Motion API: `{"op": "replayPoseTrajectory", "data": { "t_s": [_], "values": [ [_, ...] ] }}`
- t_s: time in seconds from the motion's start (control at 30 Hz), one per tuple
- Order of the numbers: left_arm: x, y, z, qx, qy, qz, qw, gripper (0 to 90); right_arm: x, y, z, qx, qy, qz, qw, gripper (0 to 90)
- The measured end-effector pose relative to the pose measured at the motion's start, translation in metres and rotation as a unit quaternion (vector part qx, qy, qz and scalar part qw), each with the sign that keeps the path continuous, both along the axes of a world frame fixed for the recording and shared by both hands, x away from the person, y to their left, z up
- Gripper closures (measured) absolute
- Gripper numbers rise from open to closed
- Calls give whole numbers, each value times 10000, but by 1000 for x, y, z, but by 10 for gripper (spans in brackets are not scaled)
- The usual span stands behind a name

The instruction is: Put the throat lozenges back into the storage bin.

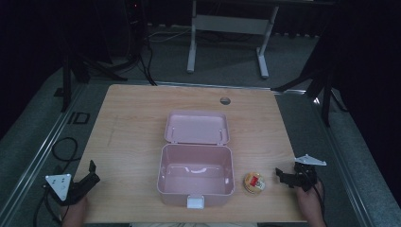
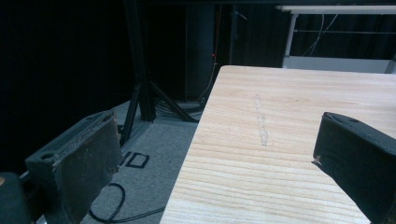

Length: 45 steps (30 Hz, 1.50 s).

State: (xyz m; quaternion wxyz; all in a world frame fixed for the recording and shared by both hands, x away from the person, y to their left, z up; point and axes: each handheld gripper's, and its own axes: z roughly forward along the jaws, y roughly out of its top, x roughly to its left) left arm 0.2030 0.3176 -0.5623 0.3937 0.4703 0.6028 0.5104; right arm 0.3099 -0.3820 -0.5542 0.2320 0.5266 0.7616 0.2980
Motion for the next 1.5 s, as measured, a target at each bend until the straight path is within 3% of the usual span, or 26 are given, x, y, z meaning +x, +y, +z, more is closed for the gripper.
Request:
{"op": "replayPoseTrajectory", "data": {
  "t_s": [0.1,0.2,0.4,0.5,0.57,0.7,0.77,0.87,0.93,1.0,1.1,1.17,1.27,1.4,1.5],
  "values": [
    [0,0,0,1,-1,-5,10000,12,1,0,4,-214,179,228,9993,107],
    [0,0,0,10,1,-10,10000,12,2,0,10,-420,532,571,9961,108],
    [0,0,0,13,7,-23,10000,12,3,1,20,-907,1093,1154,9831,108],
    [0,0,0,9,6,-23,10000,12,4,4,25,-1103,1388,1455,9734,108],
    [0,0,0,15,8,-22,10000,12,3,7,28,-1204,1579,1754,9643,108],
    [0,0,0,10,10,-26,10000,12,4,15,37,-1403,1975,2288,9429,108],
    [-1,0,0,-14,-15,-54,10000,12,4,18,41,-1414,2272,2555,9290,150],
    [-1,1,0,-52,-21,-57,10000,12,4,24,44,-1590,2639,2953,9044,140],
    [-1,1,0,-49,-33,-61,10000,12,3,28,45,-1673,2820,3094,8926,136],
    [-1,1,0,-39,-20,-71,10000,12,3,31,46,-1811,2904,3303,8796,136],
    [-1,1,0,-38,-25,-72,10000,12,3,35,46,-1992,2995,3549,8629,139],
    [-1,1,0,-50,-28,-84,9999,12,4,38,46,-2013,3086,3665,8543,142],
    [-1,1,0,-62,-46,-113,9999,12,4,43,48,-2129,3079,3793,8462,143],
    [-2,1,0,-68,-42,-129,9999,12,1,52,48,-2482,3054,4025,8265,137],
    [-2,1,0,-76,-60,-137,9999,12,0,60,49,-2647,2981,4163,8172,134]
  ]
}}
